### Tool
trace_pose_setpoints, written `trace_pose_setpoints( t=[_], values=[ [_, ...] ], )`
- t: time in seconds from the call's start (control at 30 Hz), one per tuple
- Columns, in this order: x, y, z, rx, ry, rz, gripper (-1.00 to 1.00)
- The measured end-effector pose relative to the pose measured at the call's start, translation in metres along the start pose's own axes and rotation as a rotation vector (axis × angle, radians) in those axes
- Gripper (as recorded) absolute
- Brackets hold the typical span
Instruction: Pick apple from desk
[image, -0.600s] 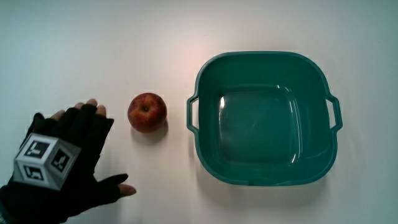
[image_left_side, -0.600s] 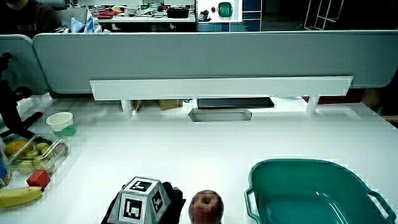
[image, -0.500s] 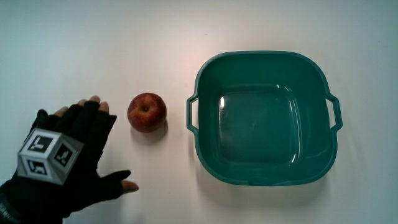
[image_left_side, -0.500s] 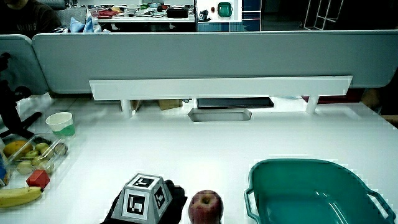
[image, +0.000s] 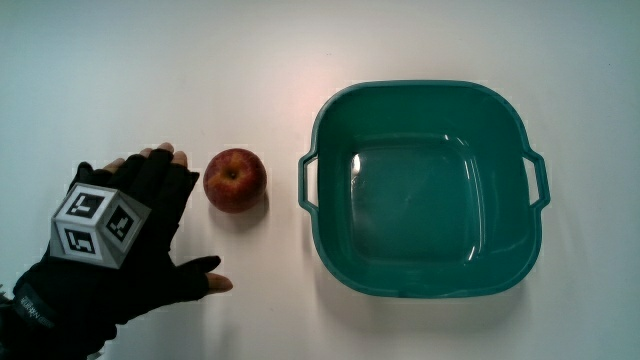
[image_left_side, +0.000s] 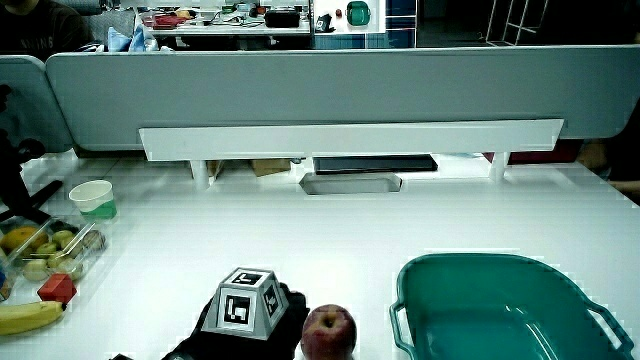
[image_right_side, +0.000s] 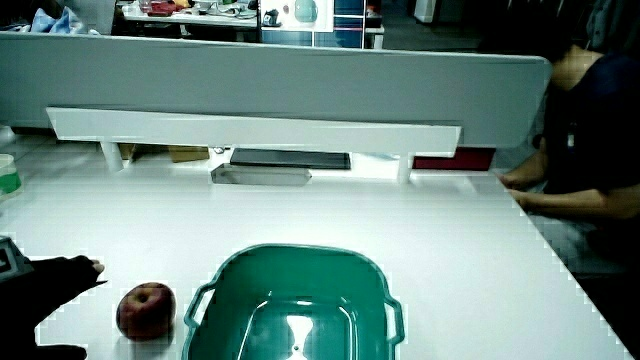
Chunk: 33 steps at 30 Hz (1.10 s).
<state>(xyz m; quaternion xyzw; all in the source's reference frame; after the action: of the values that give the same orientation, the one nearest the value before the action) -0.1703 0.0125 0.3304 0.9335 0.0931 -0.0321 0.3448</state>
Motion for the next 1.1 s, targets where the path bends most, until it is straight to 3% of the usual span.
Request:
trace_pose_setpoints(
  t=[0.17, 0.2, 0.27, 0.3, 0.33, 0.43, 0.47, 0.57, 0.67, 0.77, 0.8, 0.9, 1.1],
  values=[
    [0.001, 0.006, 0.0, -0.009, 0.001, 0.0, 0.0],
    [-0.001, 0.011, -0.004, -0.029, -0.029, 0.009, 0.0],
    [0.002, 0.012, 0.0, -0.03, -0.014, 0.01, 0.0],
    [0.002, 0.014, 0.0, -0.006, -0.014, 0.0, 0.0],
    [0.002, 0.014, 0.001, -0.021, -0.019, 0.01, 0.0],
    [0.001, 0.02, -0.002, 0.001, -0.019, -0.016, 0.0],
    [-0.001, 0.023, -0.005, -0.021, -0.048, 0.002, 0.0],
    [0.002, 0.028, -0.003, -0.04, -0.046, -0.008, 0.0],
    [0.003, 0.034, -0.003, -0.014, -0.046, -0.017, 0.0],
    [0.002, 0.044, -0.007, -0.049, -0.085, -0.005, 0.0],
    [0.003, 0.046, -0.005, -0.065, -0.074, -0.004, 0.0],
    [0.004, 0.054, -0.005, -0.039, -0.074, -0.023, 0.0],
    [0.002, 0.066, -0.007, -0.05, -0.091, -0.013, 0.0]
  ],
)
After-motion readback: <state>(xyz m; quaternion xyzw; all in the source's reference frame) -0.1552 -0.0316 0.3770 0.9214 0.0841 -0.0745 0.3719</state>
